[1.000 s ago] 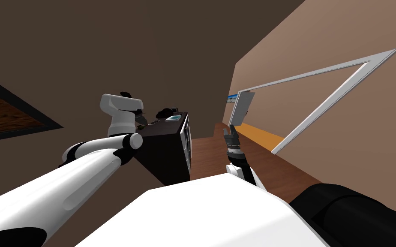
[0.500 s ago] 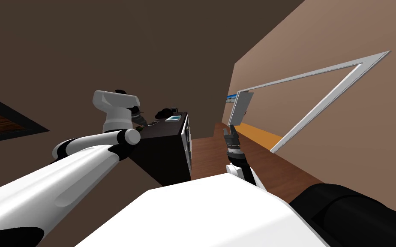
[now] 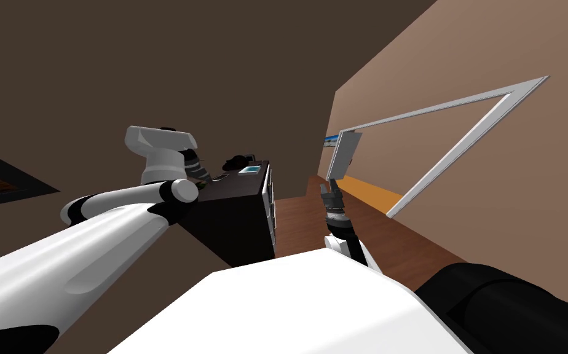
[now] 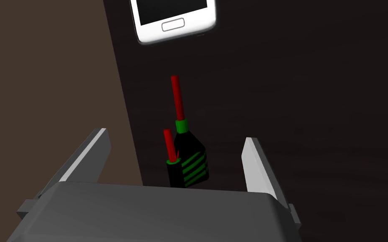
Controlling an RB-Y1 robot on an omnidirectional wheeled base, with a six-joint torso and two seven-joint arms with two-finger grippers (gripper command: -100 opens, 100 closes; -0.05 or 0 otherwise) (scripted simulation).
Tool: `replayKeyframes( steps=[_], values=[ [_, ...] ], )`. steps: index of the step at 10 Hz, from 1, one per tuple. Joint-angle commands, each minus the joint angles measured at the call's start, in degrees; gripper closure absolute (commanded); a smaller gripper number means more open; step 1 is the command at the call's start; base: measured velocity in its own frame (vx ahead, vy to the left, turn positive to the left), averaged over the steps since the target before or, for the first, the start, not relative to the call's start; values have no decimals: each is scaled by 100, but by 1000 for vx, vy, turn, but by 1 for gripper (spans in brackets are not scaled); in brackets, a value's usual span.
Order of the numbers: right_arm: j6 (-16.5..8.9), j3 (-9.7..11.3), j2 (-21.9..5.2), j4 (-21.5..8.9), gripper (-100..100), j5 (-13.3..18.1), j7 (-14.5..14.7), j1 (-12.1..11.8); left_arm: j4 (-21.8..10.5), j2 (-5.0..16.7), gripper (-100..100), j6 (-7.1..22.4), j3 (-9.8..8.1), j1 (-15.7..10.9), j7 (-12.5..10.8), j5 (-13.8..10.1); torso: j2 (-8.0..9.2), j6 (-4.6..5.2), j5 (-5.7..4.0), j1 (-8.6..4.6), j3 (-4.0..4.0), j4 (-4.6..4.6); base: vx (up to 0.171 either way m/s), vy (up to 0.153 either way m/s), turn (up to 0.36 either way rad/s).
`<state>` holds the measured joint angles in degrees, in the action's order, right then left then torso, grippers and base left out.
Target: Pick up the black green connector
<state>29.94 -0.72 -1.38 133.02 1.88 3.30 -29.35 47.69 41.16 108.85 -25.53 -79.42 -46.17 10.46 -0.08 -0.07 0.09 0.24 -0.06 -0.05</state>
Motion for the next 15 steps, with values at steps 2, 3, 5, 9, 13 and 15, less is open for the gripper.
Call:
replayKeyframes(
  steps=[2, 3, 5, 9, 13, 15],
  values=[
    [0, 0, 0, 0, 0, 0, 0, 0, -229, 48, -100, 355, -82, -148, -30, -34, 1, -1, 0, -4, 0, 0, 16, 45, -12],
    [0, 0, 0, 0, 0, 0, 0, 0, -297, 62, -100, 506, -114, -196, -37, -46, 4, 0, -1, -7, 2, 1, 5, 43, -20],
    [0, 0, 0, 0, 0, 0, 0, 0, -252, 49, -100, 545, -116, -185, -40, -46, 8, 0, -2, -11, 4, 1, 3, 24, -8],
    [0, 1, 1, 0, 0, 0, 0, 0, -342, -15, -100, 277, -177, 20, -40, -112, 6, 1, -5, -27, 3, 1, 6, -5, 18],
    [0, 1, 1, 0, 0, 0, 0, 0, -300, -22, 100, 341, -170, -9, -58, -101, 8, 2, -7, -24, 3, -1, 0, 0, 0],
    [0, 1, 1, 0, 0, 0, 0, 0, -301, -21, 100, 342, -171, -8, -61, -101, 5, 4, -8, -26, 1, -2, 0, 0, 0]
  ],
)
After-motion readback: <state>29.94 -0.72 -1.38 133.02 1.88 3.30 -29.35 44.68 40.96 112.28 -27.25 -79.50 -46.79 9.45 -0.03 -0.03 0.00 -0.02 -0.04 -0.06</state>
